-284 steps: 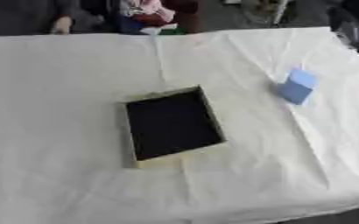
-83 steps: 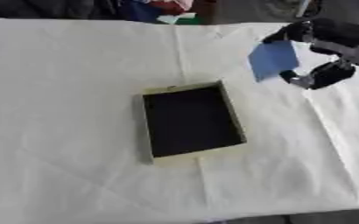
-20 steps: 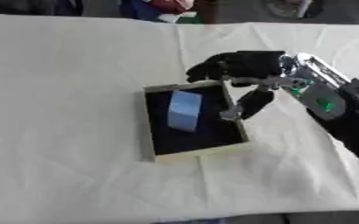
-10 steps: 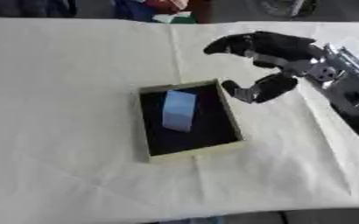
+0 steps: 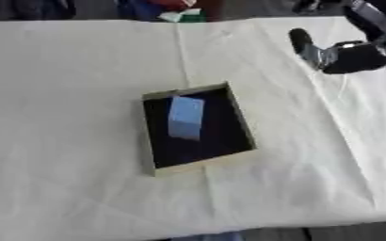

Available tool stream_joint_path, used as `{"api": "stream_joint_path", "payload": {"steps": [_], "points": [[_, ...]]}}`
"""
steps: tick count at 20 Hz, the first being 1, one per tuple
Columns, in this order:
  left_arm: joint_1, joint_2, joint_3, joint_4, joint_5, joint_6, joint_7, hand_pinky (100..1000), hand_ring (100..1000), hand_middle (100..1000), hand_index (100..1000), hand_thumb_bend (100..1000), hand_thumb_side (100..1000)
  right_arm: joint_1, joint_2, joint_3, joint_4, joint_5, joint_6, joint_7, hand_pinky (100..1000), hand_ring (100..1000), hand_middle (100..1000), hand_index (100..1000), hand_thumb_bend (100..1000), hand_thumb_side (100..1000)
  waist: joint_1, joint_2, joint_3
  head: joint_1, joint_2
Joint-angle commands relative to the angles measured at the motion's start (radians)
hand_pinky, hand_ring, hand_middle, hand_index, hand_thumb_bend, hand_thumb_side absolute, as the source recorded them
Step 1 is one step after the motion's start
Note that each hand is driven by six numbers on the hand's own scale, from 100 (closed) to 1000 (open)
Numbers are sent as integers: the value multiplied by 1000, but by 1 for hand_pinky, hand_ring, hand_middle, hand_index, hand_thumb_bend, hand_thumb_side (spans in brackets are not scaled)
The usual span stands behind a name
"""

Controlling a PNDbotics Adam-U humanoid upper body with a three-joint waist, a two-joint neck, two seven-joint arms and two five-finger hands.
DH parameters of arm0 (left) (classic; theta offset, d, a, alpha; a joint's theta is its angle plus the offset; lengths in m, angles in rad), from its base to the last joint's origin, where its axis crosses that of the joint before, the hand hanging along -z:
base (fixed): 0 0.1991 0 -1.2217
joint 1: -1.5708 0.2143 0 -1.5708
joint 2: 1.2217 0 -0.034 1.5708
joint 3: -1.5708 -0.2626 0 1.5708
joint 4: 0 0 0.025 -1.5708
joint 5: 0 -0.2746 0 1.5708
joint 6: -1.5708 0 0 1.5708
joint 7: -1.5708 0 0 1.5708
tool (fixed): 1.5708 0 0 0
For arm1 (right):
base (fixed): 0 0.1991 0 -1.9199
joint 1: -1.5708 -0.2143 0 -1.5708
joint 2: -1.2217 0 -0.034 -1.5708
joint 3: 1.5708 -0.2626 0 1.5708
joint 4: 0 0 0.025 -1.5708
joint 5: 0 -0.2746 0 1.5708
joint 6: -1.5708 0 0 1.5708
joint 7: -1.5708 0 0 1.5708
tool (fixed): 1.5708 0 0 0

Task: Pick up objects on the table and place them in the box.

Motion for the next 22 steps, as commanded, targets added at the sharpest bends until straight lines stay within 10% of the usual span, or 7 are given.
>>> {"api": "stream_joint_path", "payload": {"steps": [1, 12, 22], "points": [[-6, 7, 11, -1, -9, 9, 9, 729, 459, 501, 668, 445, 775, 8, -8, -42, -29, -32, -16, -44, 692, 853, 782, 967, 100, 421, 3, -13, -13, 17, -8], [-29, 33, 33, 19, -30, 36, 58, 738, 482, 524, 677, 403, 780, 111, 72, -114, -29, -46, -84, -172, 647, 803, 727, 922, 100, 392, -1, -33, -64, 71, -22], [-72, 54, 34, 37, -33, 53, 99, 740, 486, 529, 681, 362, 781, 156, 141, -162, -29, -58, -29, -299, 605, 764, 673, 881, 100, 431, 15, -53, -105, 103, -22]]}}
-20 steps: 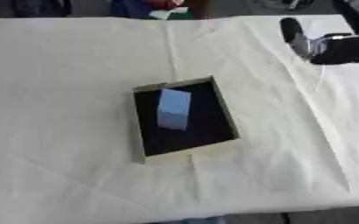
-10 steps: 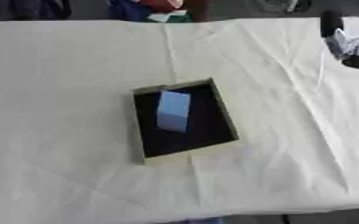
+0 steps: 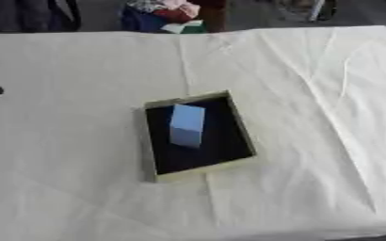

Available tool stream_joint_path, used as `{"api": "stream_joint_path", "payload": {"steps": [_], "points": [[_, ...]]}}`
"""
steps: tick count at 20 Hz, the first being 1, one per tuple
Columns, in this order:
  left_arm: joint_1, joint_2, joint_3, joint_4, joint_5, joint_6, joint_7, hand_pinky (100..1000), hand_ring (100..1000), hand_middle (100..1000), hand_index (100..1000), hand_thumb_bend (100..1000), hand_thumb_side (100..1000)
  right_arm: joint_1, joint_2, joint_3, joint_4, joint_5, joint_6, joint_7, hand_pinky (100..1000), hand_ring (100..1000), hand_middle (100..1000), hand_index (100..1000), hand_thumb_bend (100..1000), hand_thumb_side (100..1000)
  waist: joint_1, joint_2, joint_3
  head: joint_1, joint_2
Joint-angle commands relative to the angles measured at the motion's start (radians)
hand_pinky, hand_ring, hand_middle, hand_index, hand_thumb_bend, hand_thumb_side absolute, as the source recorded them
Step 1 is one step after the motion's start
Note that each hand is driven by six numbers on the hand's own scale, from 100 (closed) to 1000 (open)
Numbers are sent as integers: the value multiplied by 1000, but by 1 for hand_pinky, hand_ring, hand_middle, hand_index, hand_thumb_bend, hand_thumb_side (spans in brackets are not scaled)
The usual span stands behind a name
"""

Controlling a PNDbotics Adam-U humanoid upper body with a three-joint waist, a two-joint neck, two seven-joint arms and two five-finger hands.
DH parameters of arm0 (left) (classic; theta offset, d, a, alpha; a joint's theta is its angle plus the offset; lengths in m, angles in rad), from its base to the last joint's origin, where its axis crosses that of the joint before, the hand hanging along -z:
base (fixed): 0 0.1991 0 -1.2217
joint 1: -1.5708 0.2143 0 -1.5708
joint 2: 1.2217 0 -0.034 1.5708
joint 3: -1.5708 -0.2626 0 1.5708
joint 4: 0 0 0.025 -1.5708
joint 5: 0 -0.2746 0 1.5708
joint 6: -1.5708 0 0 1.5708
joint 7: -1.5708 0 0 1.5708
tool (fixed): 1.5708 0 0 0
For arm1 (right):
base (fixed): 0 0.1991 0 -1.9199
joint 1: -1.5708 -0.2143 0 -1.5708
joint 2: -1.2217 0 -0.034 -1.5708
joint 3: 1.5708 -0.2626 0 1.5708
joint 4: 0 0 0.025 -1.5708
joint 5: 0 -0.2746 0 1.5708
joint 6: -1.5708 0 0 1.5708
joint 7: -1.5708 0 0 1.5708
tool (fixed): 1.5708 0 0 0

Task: Pick up objects on the table and place them in the box.

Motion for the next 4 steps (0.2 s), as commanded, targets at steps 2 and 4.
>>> {"api": "stream_joint_path", "payload": {"steps": [2, 4], "points": [[-25, 29, 3, -4, 1, -1, 10, 739, 487, 530, 682, 358, 780, -30, -3, -24, -16, -13, 50, -26, 604, 764, 671, 880, 100, 435, 5, -23, -12, 12, -4], [-30, 31, 3, 0, 2, -2, 11, 738, 487, 531, 683, 357, 781, -37, 3, -27, -16, -13, 69, -35, 604, 765, 670, 878, 100, 433, 11, -30, -21, 20, -2]]}}
